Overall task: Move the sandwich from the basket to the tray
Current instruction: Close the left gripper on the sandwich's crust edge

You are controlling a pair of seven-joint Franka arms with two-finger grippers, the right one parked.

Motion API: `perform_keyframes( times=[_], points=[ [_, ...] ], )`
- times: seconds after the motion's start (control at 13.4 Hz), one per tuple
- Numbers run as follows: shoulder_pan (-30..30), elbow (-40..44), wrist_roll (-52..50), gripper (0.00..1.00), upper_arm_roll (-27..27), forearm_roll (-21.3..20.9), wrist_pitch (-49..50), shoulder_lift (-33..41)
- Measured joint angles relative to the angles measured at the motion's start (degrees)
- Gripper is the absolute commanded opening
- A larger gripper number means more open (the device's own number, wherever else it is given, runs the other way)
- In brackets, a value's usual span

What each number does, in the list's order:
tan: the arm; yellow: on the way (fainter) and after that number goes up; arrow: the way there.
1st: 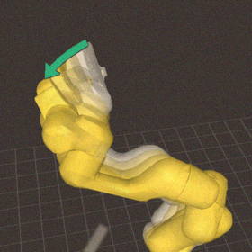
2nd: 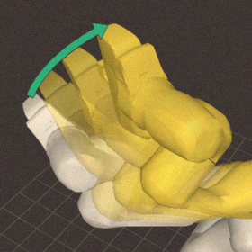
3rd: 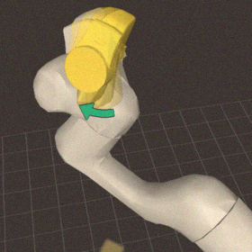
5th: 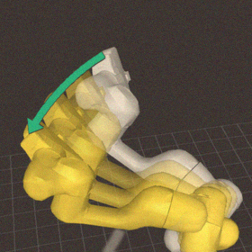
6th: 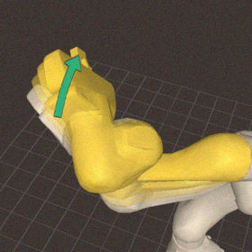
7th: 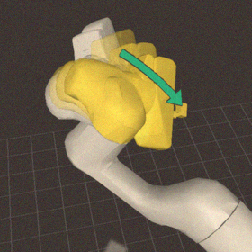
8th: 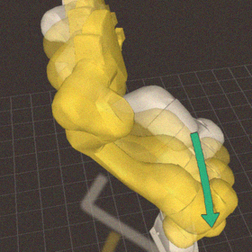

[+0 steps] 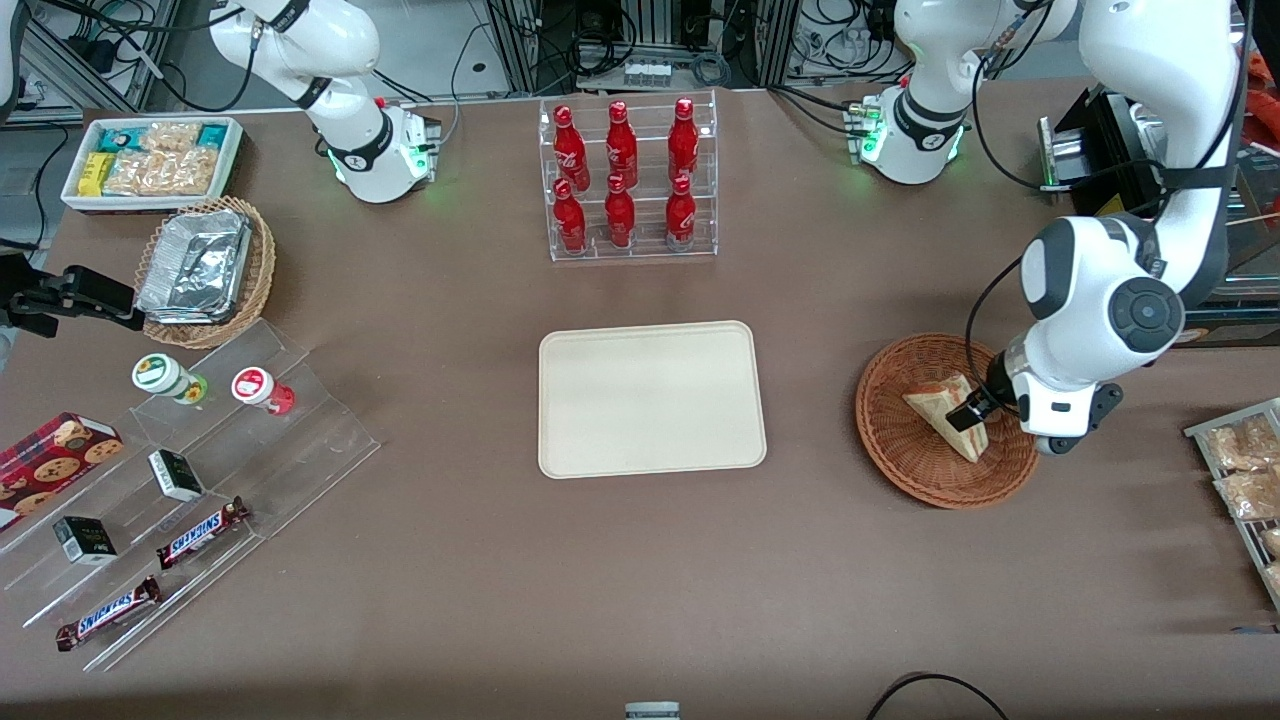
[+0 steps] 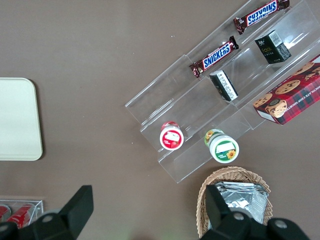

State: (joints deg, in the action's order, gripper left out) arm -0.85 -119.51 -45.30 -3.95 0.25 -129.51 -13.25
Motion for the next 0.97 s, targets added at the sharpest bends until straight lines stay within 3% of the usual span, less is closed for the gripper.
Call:
perform_keyframes(
  times=[0.75, 0.82, 0.97],
  points=[
    [0.01, -6.68, -1.21, 0.97, 0.06, 0.00, -8.15, -0.69],
    [0.01, -6.83, -1.23, 0.81, 0.06, 0.00, -8.24, -1.06],
    [0.00, -6.90, -1.25, 0.12, 0.06, 0.00, -8.48, -1.68]
  ],
)
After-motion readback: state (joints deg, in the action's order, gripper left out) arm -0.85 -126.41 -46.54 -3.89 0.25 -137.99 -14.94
